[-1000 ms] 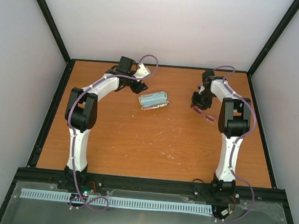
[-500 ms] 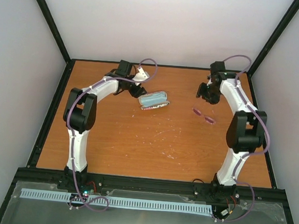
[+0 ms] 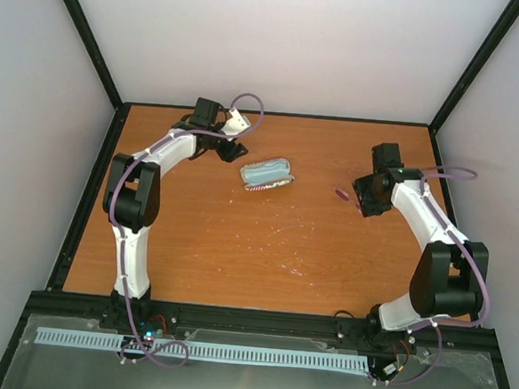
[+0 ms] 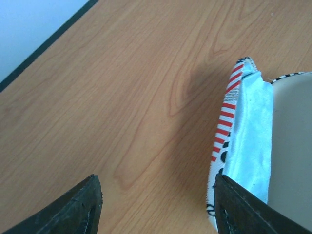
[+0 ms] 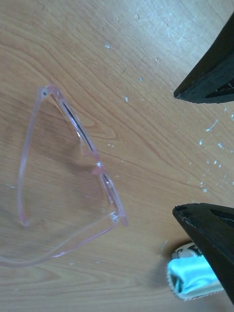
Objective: Organize the sunglasses
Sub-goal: Pick up the sunglasses from the center of the board.
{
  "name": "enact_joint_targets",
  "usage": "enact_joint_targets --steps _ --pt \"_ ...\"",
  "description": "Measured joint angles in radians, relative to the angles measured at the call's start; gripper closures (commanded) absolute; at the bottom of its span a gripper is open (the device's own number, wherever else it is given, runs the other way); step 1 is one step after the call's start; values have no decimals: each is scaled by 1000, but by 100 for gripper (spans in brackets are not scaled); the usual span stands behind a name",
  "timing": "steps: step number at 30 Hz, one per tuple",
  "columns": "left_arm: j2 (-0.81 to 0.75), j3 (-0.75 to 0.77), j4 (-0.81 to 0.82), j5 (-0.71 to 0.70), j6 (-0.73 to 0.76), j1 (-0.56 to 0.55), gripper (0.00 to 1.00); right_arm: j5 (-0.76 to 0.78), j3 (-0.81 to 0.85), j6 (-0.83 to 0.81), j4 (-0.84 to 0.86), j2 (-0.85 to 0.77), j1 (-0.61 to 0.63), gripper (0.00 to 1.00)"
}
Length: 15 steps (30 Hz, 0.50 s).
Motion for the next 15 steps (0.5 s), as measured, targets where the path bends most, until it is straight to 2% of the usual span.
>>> enact_joint_targets --steps 7,15 --pt "-35 -3 8 7 -1 52 37 60 -31 256 116 -11 0 44" --pt "-42 -9 17 19 -2 93 37 11 -52 385 212 115 0 44"
